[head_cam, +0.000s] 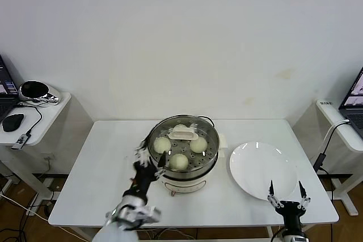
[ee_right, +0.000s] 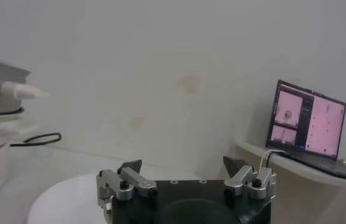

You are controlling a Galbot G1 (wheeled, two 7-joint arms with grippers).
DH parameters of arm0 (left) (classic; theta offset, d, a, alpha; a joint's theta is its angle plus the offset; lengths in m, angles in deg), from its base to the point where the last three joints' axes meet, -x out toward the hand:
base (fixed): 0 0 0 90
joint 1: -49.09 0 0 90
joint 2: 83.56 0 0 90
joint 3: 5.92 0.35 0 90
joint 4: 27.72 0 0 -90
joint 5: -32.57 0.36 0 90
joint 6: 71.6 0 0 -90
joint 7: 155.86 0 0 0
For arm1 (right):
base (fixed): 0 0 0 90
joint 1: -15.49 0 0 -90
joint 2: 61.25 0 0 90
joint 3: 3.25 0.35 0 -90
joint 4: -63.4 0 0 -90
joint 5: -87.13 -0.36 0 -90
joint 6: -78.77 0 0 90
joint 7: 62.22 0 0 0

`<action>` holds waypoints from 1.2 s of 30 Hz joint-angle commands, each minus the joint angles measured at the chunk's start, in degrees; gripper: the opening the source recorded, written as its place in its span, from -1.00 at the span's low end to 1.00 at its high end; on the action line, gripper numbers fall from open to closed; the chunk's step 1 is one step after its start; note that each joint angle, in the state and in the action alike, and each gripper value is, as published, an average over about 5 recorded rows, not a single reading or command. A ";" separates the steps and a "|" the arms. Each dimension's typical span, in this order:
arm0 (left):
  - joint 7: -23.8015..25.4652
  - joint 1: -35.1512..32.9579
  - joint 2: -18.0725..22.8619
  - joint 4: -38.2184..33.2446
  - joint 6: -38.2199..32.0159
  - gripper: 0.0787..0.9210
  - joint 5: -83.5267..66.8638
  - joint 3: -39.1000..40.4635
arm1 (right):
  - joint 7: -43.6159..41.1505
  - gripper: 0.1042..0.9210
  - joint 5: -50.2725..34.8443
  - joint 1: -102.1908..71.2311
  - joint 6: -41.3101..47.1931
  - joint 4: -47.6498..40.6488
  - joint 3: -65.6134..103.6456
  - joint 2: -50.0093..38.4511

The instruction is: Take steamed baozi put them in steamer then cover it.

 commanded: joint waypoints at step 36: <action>-4.63 -28.44 10.27 8.59 -28.01 0.77 -47.57 -24.26 | -9.85 0.76 -3.46 -7.45 6.26 3.71 -11.27 -3.36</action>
